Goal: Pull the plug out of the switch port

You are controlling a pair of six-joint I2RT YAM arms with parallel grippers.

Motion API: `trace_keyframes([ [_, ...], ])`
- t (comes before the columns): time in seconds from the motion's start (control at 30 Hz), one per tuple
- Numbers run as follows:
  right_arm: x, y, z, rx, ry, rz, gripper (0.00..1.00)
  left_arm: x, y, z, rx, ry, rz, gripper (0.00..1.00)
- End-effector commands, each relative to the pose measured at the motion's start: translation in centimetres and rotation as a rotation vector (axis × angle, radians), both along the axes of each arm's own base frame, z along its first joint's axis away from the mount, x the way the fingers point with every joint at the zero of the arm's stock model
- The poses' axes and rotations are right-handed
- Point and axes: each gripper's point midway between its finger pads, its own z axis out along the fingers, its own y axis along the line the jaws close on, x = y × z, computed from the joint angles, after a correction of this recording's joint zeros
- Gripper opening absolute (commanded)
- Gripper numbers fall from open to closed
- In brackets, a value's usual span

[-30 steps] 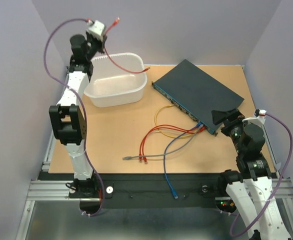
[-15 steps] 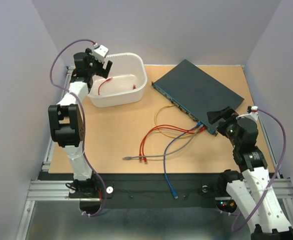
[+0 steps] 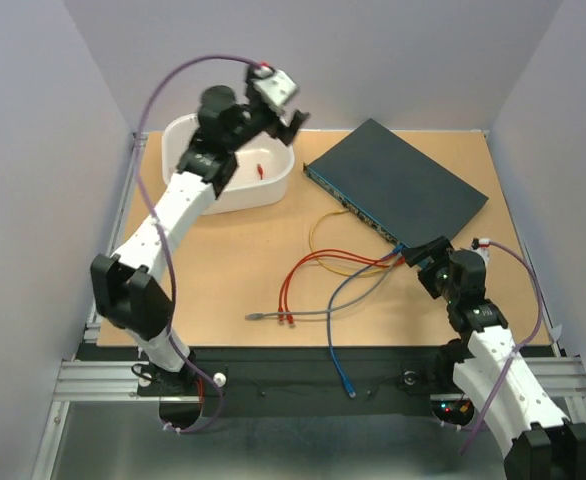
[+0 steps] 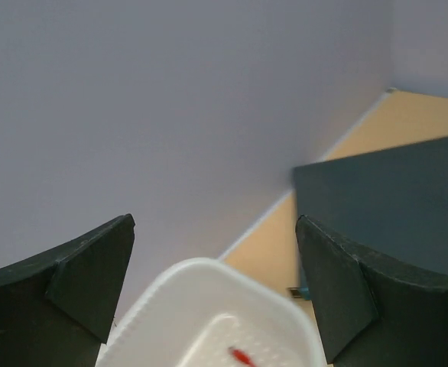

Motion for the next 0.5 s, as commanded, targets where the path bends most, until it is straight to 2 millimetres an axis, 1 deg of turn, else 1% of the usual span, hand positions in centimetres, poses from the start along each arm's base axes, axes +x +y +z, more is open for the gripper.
trace_keyframes([
  [0.0, 2.6, 0.7, 1.2, 0.089, -0.111, -0.022, 0.88, -0.9, -8.5, -10.1, 0.123, 0.217, -0.150, 0.99],
  [0.03, 2.6, 0.8, 0.7, 0.093, -0.103, -0.020, 0.87, -0.4, -9.9, -12.2, 0.114, 0.275, -0.164, 0.99],
  [0.07, 2.7, 0.7, 0.2, 0.090, -0.091, -0.024, 0.87, -0.3, -11.0, -11.7, 0.096, 0.277, -0.183, 0.99],
  [0.1, 2.6, 0.6, -0.6, 0.088, -0.077, -0.032, 0.87, -0.1, -12.0, -12.2, 0.089, 0.295, -0.203, 0.99],
  [0.13, 2.6, 0.6, -1.0, 0.090, -0.075, -0.033, 0.86, -0.1, -13.1, -12.9, 0.087, 0.311, -0.222, 0.99],
  [0.17, 2.6, 0.5, -1.2, 0.093, -0.075, -0.037, 0.84, 0.4, -14.7, -13.9, 0.084, 0.336, -0.237, 0.99],
  [0.2, 2.5, 0.6, -1.5, 0.099, -0.074, -0.039, 0.82, 0.5, -15.6, -14.4, 0.087, 0.346, -0.244, 0.99],
  [0.23, 2.5, 0.5, -2.1, 0.103, -0.071, -0.044, 0.76, 0.7, -16.9, -16.7, 0.114, 0.389, -0.244, 0.99],
  [0.27, 2.5, 0.4, -2.1, 0.102, -0.071, -0.051, 0.73, 0.9, -17.5, -17.0, 0.122, 0.393, -0.242, 0.99],
  [0.3, 2.5, 0.2, -2.2, 0.099, -0.074, -0.059, 0.72, 1.4, -18.2, -16.0, 0.119, 0.367, -0.236, 0.99],
  [0.33, 2.6, 0.0, -2.1, 0.092, -0.085, -0.061, 0.70, 1.7, -18.7, -16.3, 0.131, 0.365, -0.223, 0.99],
  [0.37, 2.6, -0.1, -2.1, 0.091, -0.089, -0.063, 0.68, 1.6, -20.0, -16.7, 0.143, 0.366, -0.235, 0.99],
  [0.43, 2.8, -0.1, -1.5, 0.093, -0.110, -0.062, 0.63, 1.6, -21.0, -17.2, 0.170, 0.342, -0.230, 0.99],
  [0.47, 2.8, -0.1, -1.5, 0.099, -0.111, -0.064, 0.63, 1.9, -21.7, -17.7, 0.180, 0.331, -0.231, 0.99],
])
